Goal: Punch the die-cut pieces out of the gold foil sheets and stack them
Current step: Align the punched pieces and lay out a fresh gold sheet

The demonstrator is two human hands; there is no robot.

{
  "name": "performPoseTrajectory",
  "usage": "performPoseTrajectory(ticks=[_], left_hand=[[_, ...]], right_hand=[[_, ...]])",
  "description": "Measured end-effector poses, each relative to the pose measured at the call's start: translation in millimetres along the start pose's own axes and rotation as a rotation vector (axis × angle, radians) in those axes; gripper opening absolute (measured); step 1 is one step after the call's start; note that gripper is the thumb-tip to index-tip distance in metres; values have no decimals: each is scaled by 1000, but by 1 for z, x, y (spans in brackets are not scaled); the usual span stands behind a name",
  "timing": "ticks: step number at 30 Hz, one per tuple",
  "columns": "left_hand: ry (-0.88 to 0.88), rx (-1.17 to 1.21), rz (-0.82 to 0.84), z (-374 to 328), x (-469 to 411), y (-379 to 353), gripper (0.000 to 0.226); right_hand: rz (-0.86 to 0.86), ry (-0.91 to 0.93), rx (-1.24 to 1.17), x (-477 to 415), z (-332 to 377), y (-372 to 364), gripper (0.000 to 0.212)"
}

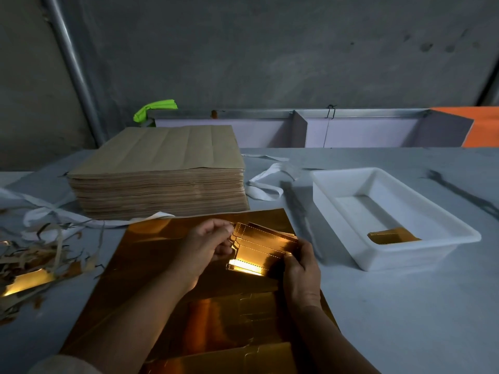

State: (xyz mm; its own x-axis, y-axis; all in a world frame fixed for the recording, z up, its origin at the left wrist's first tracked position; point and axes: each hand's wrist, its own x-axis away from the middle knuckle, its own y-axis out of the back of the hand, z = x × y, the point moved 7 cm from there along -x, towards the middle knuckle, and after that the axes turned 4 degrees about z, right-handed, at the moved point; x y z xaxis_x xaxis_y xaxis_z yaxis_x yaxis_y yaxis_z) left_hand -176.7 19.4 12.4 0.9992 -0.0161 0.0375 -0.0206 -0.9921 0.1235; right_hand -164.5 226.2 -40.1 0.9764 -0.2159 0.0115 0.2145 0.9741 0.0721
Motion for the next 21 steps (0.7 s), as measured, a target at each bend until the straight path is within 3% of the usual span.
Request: performPoseTrajectory(ticks=[5, 10, 12, 17, 21], left_hand=[[-142, -311, -77, -16, 2, 3, 10], [-128, -357, -59, -18, 1, 4, 12], [-59, -256, -46, -14, -1, 4, 12], [276, 280, 6, 8, -4, 0, 11], [352, 387, -12, 18, -3, 0, 16]], right_hand=[[12, 24, 45, 1, 2, -1, 30], [28, 22, 57, 0, 3, 0, 29], [31, 18, 57, 1, 4, 0, 30], [23, 15, 38, 1, 3, 1, 31], [22, 16, 28, 1, 2, 1, 32]])
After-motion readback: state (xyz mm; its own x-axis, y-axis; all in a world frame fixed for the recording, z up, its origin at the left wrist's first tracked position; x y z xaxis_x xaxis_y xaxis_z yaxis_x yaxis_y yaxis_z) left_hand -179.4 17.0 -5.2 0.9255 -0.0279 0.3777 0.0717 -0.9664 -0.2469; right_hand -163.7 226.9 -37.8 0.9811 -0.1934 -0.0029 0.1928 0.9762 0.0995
